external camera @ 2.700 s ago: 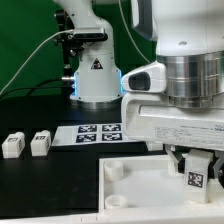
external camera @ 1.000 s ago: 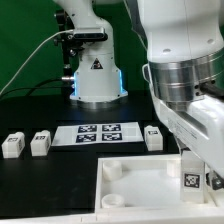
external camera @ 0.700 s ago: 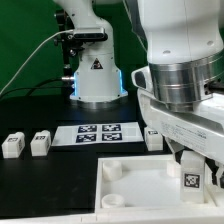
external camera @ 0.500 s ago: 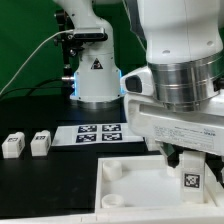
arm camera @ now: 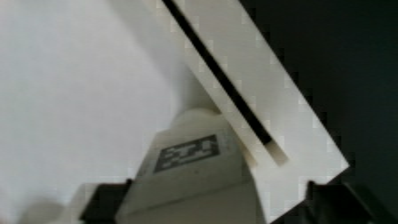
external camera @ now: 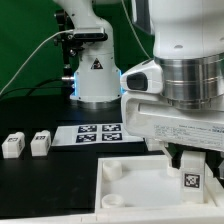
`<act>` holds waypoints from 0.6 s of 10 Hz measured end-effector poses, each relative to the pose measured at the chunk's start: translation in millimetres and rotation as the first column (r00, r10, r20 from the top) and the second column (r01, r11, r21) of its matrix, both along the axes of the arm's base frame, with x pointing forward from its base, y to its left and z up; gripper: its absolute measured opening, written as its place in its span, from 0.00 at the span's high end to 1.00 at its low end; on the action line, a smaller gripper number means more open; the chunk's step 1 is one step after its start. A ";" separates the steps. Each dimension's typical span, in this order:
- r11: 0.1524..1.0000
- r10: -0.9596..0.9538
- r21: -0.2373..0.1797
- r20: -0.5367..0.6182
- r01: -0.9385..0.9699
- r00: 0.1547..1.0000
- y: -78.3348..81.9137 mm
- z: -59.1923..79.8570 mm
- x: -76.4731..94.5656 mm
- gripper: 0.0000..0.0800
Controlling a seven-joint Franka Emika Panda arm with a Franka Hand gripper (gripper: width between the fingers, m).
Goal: Assemble one leg
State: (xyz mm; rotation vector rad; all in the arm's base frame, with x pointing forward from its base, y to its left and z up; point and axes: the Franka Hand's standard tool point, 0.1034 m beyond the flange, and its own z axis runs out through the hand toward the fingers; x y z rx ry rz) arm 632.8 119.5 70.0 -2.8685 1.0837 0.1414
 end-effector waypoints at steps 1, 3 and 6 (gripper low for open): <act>0.994 -0.111 -0.006 -0.011 0.111 0.994 0.3 0.0 -0.1 0.54; 0.959 -0.284 -0.015 -0.025 0.284 0.959 1.2 0.2 0.5 0.64; 0.830 -0.557 -0.022 -0.059 0.557 0.828 -1.3 0.4 2.9 0.64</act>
Offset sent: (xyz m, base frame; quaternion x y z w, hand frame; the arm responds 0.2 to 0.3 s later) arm 0.0000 0.0000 0.0000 0.0000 0.0000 0.1790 0.9838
